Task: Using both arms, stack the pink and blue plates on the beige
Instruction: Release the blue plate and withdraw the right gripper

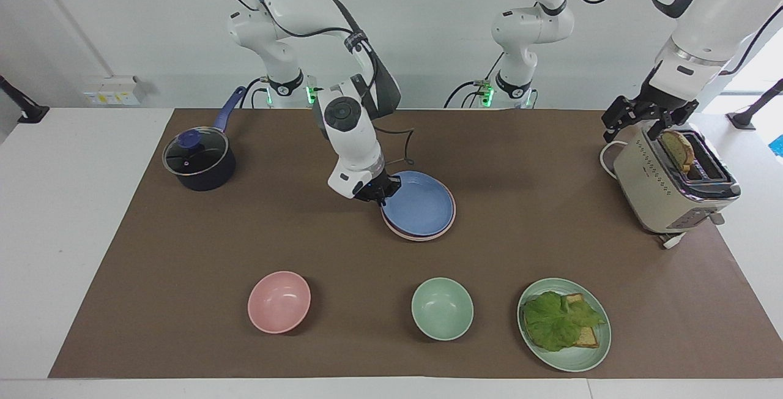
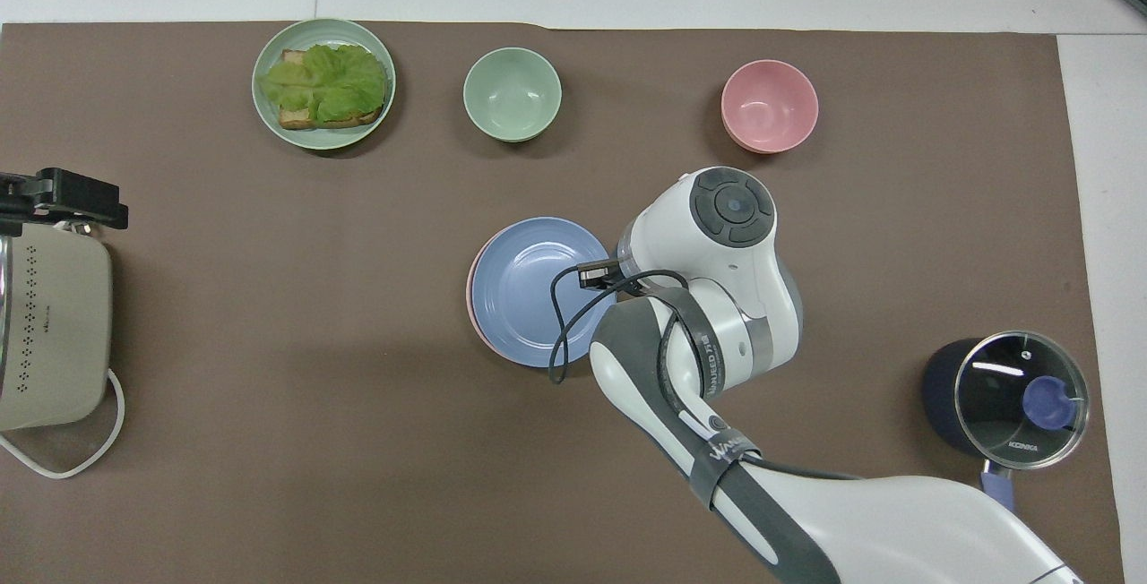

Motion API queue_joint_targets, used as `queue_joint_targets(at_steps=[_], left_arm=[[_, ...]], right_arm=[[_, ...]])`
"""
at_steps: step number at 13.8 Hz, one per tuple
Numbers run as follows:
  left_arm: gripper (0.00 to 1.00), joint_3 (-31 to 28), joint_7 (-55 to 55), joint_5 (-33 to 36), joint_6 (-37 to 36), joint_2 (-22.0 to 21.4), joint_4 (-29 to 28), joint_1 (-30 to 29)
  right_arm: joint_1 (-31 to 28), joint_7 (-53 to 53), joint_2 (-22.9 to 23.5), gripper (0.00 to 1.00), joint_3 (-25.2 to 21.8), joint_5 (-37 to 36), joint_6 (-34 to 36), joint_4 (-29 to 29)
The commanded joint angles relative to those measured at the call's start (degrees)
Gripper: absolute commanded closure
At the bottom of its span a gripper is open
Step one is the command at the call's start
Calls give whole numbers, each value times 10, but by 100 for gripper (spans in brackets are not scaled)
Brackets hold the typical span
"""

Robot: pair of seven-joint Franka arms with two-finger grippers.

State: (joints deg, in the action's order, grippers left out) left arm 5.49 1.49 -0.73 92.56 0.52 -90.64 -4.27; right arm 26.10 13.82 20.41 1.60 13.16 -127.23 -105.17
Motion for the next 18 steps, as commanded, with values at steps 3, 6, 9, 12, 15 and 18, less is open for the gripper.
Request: queue_joint_targets(at_steps=[3,6,9,12,15,18], left_arm=[[0,2,4,5,-10,-5,3,-4],[0,2,4,5,-10,-4,4,-4],[0,2,4,5,-10,-4,3,-4],[0,2,4,5,-10,-5,4,-4],[0,2,4,5,-10,-5,3,-4],[0,2,4,5,-10,-5,3,-4]], right_arm=[[-1,-23,-3,35,0,18,-9,-10],[-9,-21,-8,0,-4,6,-5,0],[-43,-16,-40,0,-10,-22,-2,2],[-76,2,-65,0,-11,-123,2,2],[-111,19,-98,0,-9,-153,58,15],[-150,17,-148,0,-9,-154,123,27]])
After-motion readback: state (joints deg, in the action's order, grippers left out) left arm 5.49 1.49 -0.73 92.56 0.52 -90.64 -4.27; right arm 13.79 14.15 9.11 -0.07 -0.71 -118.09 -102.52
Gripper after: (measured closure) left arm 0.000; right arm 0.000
